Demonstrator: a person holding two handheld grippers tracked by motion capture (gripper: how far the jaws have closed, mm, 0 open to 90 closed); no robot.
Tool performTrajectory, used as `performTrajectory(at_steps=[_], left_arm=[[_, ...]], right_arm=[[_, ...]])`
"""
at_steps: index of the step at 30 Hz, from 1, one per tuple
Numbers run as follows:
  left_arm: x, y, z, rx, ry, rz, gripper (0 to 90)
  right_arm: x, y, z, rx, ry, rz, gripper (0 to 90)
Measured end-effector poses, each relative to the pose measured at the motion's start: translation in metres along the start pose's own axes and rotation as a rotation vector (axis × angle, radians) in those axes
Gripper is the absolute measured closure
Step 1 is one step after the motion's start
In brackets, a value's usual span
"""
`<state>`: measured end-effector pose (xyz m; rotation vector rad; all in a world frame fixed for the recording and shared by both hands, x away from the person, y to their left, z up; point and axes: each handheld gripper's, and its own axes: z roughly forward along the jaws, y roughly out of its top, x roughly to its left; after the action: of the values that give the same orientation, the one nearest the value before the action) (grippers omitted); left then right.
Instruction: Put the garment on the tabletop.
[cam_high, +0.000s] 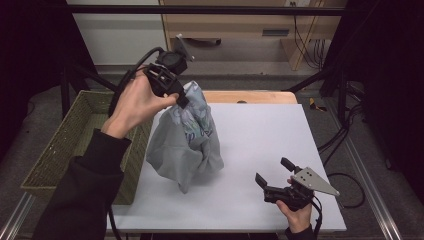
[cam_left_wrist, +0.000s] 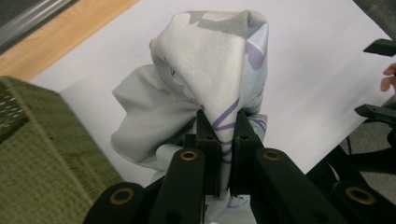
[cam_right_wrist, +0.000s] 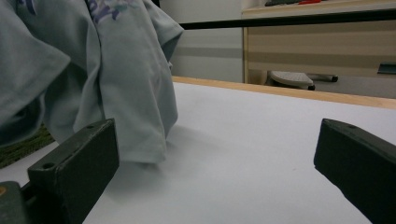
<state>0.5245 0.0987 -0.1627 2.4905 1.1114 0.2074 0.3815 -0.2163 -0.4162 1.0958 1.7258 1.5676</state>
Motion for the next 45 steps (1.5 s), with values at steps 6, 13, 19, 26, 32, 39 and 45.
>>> performTrajectory(at_steps=[6, 13, 19, 26, 32, 39, 45], left_arm=[[-0.004, -0.001, 0.027, 0.015, -0.021, 0.019, 84.6], [-0.004, -0.008, 0.055, 0.013, -0.056, 0.029, 84.6], [-0.006, -0.016, 0.082, -0.002, -0.082, 0.033, 84.5], [-0.007, -0.022, 0.108, 0.02, -0.12, 0.05, 84.3], [-0.012, -0.026, 0.125, 0.039, -0.134, 0.061, 84.1], [-0.025, -0.028, 0.15, 0.036, -0.151, 0.11, 83.7], [-0.032, -0.032, 0.169, 0.019, -0.18, 0.127, 83.3]], right_arm=[[-0.001, -0.001, -0.001, 0.003, 0.004, -0.003, 0.4], [-0.001, -0.001, 0.0, 0.002, 0.004, 0.001, 0.4], [-0.001, -0.002, 0.0, 0.004, 0.009, 0.004, 0.3], [-0.001, -0.003, 0.0, 0.012, 0.01, 0.014, 0.3], [-0.001, -0.004, 0.001, 0.012, 0.003, 0.005, 0.3], [-0.001, -0.004, 0.002, 0.013, 0.001, -0.001, 0.3], [-0.002, -0.005, 0.001, 0.012, 0.005, 0.008, 0.3]])
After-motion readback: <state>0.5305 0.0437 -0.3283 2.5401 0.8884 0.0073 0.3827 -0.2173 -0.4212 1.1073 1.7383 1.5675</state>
